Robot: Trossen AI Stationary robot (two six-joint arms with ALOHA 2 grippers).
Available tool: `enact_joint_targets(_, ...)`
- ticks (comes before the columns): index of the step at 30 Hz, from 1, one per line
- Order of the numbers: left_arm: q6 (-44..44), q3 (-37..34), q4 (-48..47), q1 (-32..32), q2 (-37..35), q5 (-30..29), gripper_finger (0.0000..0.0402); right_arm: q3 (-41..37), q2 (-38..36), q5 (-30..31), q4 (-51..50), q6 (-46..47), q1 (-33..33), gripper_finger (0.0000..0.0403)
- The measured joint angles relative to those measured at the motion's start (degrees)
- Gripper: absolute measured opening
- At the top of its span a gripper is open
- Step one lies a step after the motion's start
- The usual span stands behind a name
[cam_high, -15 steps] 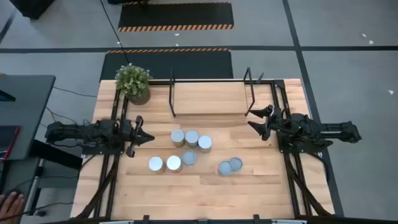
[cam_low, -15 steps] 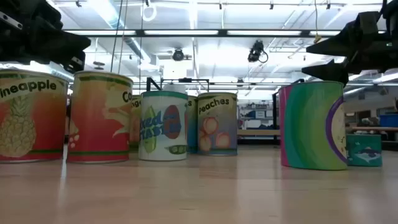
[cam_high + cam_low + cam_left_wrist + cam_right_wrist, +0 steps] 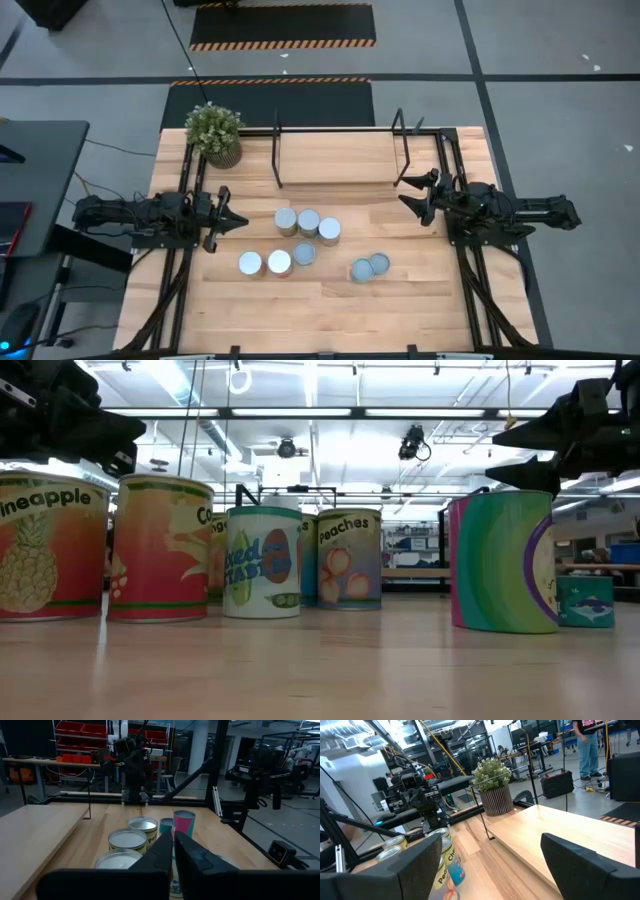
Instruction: Pick and place cans onto a shelf
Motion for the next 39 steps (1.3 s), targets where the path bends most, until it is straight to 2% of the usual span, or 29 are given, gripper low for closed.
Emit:
enact_joint_targets(34, -0.4, 0.0, 0.1, 0.0, 0.0, 0.0, 0.0025, 0.0, 0.0, 0.0, 0.0, 0.0, 0.0, 0.0346)
enact_joint_targets(37, -1.9, 0.0, 3.4, 0.0, 0.0, -2.2, 0.0025, 0.0, 0.0, 0.1, 1.5, 0.0, 0.0, 0.0346)
enact_joint_targets(39, -7.0, 0.0, 5.3, 0.0, 0.0, -4.6, 0.0025, 0.0, 0.0, 0.3, 4.9, 0.0, 0.0, 0.0346)
